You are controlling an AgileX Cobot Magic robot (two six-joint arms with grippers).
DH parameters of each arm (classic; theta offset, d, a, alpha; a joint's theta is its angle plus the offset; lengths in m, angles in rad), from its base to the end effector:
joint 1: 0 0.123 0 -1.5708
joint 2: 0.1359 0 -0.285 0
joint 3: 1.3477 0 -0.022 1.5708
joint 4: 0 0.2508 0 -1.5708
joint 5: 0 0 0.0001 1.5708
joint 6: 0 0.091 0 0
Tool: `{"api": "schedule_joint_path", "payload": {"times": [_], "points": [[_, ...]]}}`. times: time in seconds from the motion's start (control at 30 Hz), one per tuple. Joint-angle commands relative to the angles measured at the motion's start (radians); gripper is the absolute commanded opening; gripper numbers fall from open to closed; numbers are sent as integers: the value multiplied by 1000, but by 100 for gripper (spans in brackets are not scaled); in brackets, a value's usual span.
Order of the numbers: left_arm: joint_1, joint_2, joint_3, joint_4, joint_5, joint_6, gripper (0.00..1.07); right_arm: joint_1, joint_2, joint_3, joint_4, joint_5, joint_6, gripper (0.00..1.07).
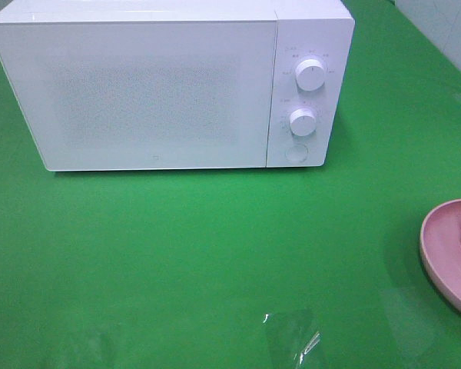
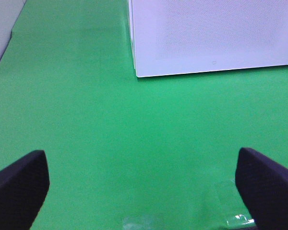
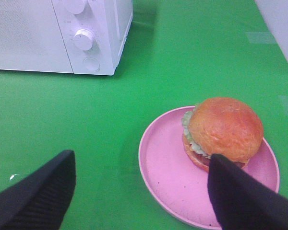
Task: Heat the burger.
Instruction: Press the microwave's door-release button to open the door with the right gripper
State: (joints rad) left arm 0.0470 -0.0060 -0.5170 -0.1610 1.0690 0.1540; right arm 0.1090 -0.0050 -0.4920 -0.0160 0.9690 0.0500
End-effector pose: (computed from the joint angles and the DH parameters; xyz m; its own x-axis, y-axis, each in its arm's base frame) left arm -0.0081 -0.0132 0.2821 -0.4301 0.0551 -0.9011 0.1127 0.9936 0.0069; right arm -0.0010 -0.0013 0.2826 -0.3767 -0.0001 -0.9263 -0.0813 0.9961 0.0330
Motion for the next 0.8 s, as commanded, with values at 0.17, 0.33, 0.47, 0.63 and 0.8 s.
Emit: {"api": "schedule_joint_path", "payload": {"times": [0.17,0.33,0.47,0.63,0.8], "points": [[5,-20,1,-3,2,-1,98,-3,-27,2,-7,-8,-11,73],[5,-20,1,-3,2,-1,98,-3,-27,2,-7,-8,-11,73],[5,-20,1,-3,2,-1,98,-3,-27,2,-7,-9,-11,73],[5,-20,1,-3,2,-1,98,-3,-26,-19,-2,-29,-11,73],[5,-20,1,-3,2,-1,98,-3,15,-34,-2,-121,-11,73]]}}
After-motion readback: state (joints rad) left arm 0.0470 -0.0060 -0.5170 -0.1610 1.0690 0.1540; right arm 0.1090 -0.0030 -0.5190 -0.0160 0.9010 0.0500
